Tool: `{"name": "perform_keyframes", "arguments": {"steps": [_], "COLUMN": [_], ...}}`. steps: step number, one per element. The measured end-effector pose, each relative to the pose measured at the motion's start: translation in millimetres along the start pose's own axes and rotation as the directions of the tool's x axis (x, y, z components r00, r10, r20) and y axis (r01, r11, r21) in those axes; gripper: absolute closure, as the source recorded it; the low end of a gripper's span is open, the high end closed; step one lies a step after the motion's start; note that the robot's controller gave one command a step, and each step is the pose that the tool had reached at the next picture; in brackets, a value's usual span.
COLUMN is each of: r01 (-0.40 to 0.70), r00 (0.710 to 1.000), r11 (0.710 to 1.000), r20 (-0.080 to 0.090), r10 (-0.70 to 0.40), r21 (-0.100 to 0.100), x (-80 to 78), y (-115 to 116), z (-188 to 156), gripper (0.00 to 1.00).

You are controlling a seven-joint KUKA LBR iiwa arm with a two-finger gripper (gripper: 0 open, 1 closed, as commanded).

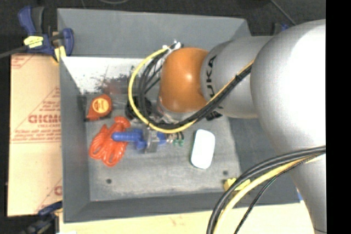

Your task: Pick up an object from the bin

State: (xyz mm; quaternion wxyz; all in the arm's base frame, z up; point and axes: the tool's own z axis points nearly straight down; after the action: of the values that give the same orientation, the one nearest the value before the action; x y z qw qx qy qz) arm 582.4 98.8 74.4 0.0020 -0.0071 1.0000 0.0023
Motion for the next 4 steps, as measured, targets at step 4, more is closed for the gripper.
{"name": "perform_keyframes", "arguments": {"steps": [4], "r01": [-0.002], "r00": [1.0], "r11": [1.0], "r20": [-0.007], "r10": [0.002], "r21": [0.003], "x": [1.6], "y": [-0.8], "z": [-16.7], "gripper": [1.0]}}
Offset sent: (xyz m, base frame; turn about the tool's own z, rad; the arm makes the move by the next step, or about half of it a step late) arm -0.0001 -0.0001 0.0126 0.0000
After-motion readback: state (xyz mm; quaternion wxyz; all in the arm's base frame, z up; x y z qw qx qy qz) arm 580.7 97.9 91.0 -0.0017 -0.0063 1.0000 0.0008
